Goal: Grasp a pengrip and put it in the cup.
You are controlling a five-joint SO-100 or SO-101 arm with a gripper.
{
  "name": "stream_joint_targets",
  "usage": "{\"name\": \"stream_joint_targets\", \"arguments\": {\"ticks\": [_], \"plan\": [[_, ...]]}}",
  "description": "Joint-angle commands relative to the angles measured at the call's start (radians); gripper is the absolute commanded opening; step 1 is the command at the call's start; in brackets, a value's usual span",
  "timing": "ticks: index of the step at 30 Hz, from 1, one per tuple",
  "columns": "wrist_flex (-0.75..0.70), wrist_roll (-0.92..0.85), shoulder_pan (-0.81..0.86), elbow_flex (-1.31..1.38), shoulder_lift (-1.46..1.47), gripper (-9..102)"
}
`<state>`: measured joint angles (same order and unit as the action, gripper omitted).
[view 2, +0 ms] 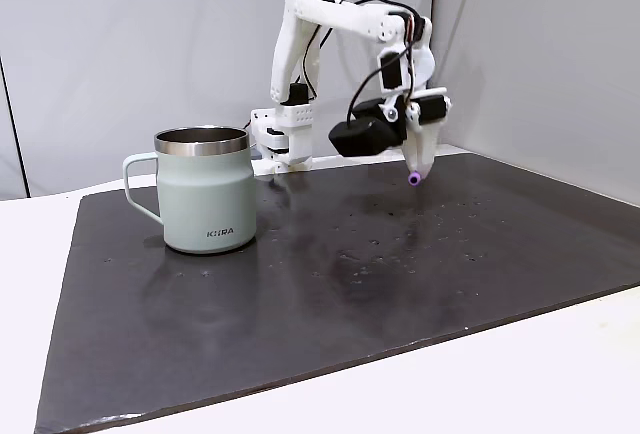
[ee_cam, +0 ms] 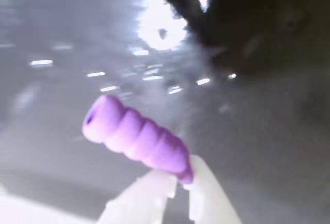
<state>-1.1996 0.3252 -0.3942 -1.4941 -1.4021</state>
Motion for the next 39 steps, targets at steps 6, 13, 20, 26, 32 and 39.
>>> {"name": "stream_joint_targets", "arguments": {"ticks": [6, 13, 20, 26, 32, 39], "plan": [[-0.187, -0.173, 0.239, 0.173, -0.256, 0], [-0.305, -0.383, 0.522, 0.261, -0.288, 0], [-0.370, -0.560, 0.761, 0.453, -0.183, 0], [-0.472, -0.606, 0.853, 0.735, 0.008, 0], [-0.555, -0.629, 0.887, 0.922, 0.164, 0], [-0.623, -0.640, 0.882, 1.045, 0.230, 2]]}}
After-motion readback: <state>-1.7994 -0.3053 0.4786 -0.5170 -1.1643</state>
